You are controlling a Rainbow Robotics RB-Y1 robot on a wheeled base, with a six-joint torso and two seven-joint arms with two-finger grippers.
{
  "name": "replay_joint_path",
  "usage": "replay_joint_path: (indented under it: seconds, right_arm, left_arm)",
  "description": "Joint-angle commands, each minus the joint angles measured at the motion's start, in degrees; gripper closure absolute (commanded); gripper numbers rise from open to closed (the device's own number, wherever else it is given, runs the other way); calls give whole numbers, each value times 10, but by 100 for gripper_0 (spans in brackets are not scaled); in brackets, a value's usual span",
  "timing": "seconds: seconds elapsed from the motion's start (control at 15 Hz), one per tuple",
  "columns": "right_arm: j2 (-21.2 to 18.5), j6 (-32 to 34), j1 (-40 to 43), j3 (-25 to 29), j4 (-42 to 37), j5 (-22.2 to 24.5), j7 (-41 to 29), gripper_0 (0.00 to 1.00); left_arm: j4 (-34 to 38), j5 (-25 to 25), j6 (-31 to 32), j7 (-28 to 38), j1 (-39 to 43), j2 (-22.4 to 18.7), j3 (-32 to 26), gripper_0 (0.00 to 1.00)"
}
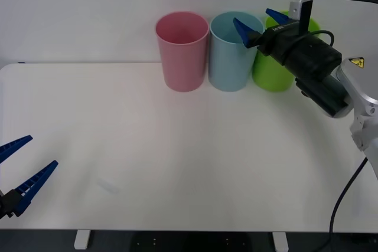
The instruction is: Grasp the object on the table and drop it into the matching bin: aluminum can to the light blue bin, PET bottle to the pink bin.
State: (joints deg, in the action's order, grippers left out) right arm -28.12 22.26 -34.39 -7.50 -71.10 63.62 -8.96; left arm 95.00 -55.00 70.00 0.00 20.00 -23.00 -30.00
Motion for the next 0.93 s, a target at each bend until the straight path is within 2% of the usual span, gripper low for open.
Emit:
replay_joint_path:
  seconds: [0.07, 0.2, 0.53, 0.67, 0.93]
  right_arm:
    - [-34, 16, 64, -1, -68, -24, 3, 0]
    - [-55, 50, 114, 12, -105, -41, 11, 0]
    - [-71, 158, 235, 83, -169, -43, 45, 0]
    - [-76, 200, 280, 111, -173, -49, 99, 0]
    - [-76, 285, 350, 164, -175, -58, 144, 0]
  left_arm:
    - [0, 0, 0, 0, 0, 0, 0, 0]
    - [0, 0, 0, 0, 0, 0, 0, 0]
    - [0, 0, 0, 0, 0, 0, 0, 0]
    - [0, 0, 0, 0, 0, 0, 0, 0]
    - [0, 0, 0, 0, 0, 0, 0, 0]
